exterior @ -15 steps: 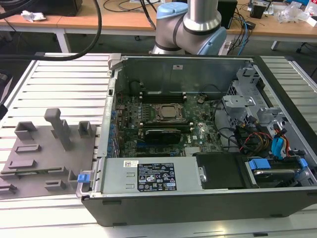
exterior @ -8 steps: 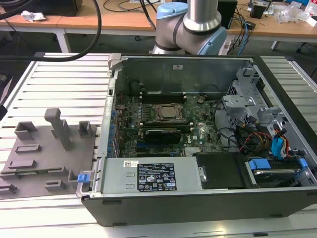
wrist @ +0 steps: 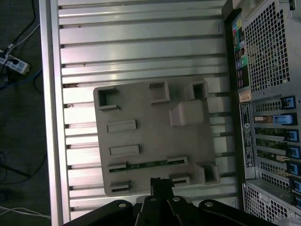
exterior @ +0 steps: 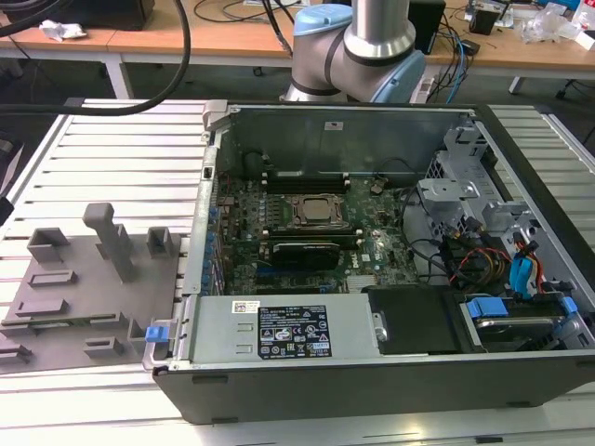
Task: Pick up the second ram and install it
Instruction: 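Pick up the second ram and move it above second insertion slot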
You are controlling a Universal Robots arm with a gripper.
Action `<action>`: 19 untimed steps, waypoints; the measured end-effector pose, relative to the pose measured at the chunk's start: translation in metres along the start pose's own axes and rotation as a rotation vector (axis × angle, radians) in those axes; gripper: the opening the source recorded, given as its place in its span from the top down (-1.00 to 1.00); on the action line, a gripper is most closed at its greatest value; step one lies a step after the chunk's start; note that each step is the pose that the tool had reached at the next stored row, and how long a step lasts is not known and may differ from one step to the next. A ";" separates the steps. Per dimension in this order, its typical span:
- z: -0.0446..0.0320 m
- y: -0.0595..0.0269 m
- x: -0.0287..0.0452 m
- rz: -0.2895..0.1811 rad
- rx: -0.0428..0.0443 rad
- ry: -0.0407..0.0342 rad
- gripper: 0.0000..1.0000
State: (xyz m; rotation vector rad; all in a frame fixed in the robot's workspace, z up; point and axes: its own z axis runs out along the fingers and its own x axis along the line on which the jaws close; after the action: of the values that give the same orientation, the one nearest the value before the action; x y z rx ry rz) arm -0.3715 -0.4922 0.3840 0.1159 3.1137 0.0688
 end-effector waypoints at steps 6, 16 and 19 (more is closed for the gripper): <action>0.0000 0.0000 0.0000 -0.108 -0.0025 0.0049 0.79; 0.0000 0.0000 0.0000 -0.314 -0.0073 0.0142 0.79; 0.0000 0.0000 0.0000 -0.378 -0.0088 0.0170 0.79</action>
State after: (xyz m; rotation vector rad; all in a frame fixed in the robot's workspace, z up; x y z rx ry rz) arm -0.3715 -0.4922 0.3840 -0.4727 3.0885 0.0751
